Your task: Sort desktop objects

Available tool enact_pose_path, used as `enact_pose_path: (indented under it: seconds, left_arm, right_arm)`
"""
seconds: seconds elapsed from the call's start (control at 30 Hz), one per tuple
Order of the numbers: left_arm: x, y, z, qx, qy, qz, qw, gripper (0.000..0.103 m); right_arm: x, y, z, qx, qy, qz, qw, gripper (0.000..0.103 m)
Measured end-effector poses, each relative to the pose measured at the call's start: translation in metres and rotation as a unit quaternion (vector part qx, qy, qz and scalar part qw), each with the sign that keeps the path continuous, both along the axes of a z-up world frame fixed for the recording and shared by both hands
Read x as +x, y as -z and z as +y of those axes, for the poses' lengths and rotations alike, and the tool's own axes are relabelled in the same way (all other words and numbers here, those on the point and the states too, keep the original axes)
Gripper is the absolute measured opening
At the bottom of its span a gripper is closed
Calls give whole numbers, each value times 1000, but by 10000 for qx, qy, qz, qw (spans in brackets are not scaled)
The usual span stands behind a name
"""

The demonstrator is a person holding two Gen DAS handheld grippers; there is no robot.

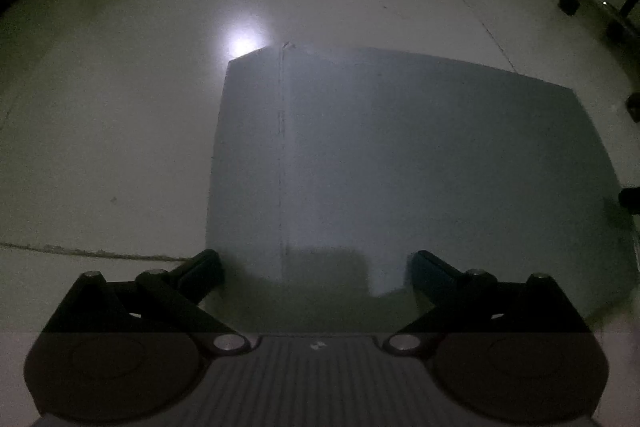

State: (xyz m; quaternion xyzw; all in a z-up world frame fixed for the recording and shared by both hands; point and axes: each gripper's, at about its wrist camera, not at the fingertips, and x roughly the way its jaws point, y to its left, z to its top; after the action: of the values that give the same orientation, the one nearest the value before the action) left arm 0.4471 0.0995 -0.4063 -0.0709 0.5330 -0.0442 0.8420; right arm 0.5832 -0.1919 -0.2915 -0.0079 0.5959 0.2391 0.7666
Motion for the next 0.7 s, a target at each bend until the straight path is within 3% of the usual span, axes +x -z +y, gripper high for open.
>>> enact_pose_path:
  seconds: [0.1,0.17,0.23,0.37,0.53,0.63,0.7]
  left_arm:
    - [-5,-9,-7,441,176,-410,9980,103]
    - [-5,-9,1,726,9,-500,9961,103]
    - [-5,-6,15,762,-272,-441,9957,103]
    - [4,0,24,556,-264,-477,9970,103]
    - [14,6,25,-65,-217,-227,9995,103]
    - [14,7,15,-59,-80,-276,9996,103]
    - [15,1,12,-347,48,-281,9990,101]
  right_arm:
    - [-2,-2,-2,102,-77,101,9999,103]
    - [-2,-3,-4,120,-94,47,9999,103]
    - [1,-3,-5,111,-15,35,9999,103]
    - [0,-5,1,-106,-271,-157,9995,103]
    - [3,0,13,-308,-442,-268,9982,103]
    - [0,-1,16,-332,-302,-302,9985,103]
    - [-5,-4,17,-78,-371,-110,9992,103]
